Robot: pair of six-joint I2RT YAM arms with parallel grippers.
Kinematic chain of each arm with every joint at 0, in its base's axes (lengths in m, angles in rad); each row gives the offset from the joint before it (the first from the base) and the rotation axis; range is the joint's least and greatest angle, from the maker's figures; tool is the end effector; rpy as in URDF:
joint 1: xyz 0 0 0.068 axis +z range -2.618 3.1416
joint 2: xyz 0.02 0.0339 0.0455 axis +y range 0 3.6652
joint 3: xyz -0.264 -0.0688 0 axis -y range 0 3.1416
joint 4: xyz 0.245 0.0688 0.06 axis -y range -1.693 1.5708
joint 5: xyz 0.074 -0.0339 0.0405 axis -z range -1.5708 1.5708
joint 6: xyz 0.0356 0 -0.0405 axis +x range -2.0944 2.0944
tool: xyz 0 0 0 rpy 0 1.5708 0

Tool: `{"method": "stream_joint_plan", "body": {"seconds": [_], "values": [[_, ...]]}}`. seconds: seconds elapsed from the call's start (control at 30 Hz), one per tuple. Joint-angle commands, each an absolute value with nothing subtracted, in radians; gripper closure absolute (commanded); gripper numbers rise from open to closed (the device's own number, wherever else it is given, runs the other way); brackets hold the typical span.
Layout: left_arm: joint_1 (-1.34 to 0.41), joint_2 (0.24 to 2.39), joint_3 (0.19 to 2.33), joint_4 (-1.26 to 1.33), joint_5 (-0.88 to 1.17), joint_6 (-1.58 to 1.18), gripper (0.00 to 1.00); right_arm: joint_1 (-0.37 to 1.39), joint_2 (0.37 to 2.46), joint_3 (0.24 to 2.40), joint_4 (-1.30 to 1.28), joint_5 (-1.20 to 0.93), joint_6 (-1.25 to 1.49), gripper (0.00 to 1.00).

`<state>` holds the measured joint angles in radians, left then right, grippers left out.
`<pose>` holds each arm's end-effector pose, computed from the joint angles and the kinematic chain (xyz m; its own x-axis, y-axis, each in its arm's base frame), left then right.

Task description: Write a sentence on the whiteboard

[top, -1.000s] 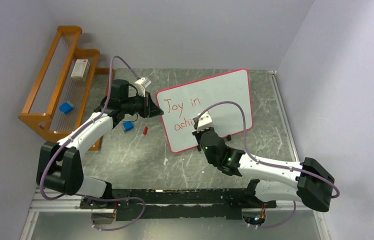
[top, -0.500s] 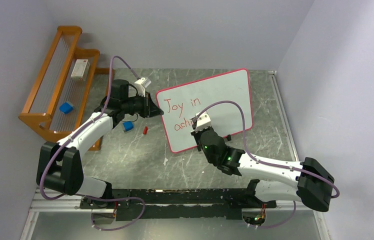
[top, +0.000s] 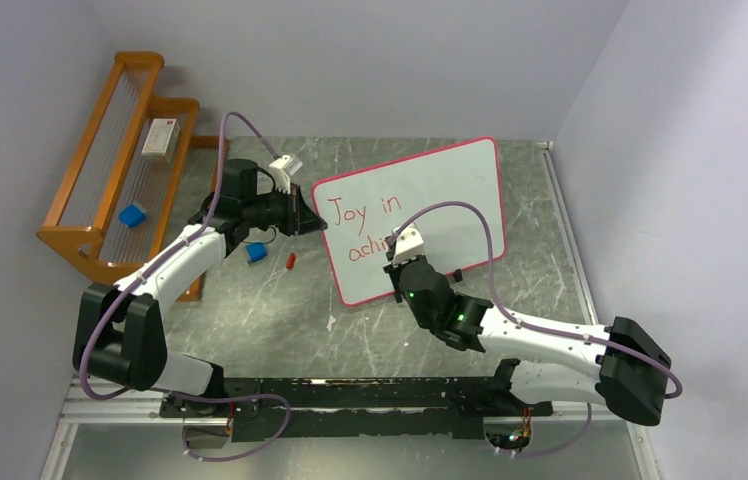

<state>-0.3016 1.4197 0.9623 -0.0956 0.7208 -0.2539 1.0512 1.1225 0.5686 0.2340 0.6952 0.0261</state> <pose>0.2912 -0.1152 0.2672 -0.6762 0.0127 -0.7366 0.6091 0.5721 -0.5493 0.1398 0.1985 0.2417 -0.1656 -0.2492 -0.9542 -0.3605 0.9159 -0.1766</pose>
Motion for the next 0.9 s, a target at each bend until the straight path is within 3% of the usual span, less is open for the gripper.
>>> {"method": "stream_joint_plan", "body": {"seconds": [0.0, 0.87], "values": [[-0.314, 1.462, 0.960, -0.150, 0.625, -0.193, 0.95, 1.043, 1.117, 0.563, 0.174, 0.701, 0.055, 1.00], [-0.316, 1.466, 0.962, -0.152, 0.625, -0.191, 0.95, 1.040, 1.098, 0.552, 0.176, 0.776, 0.037, 1.00]]}}
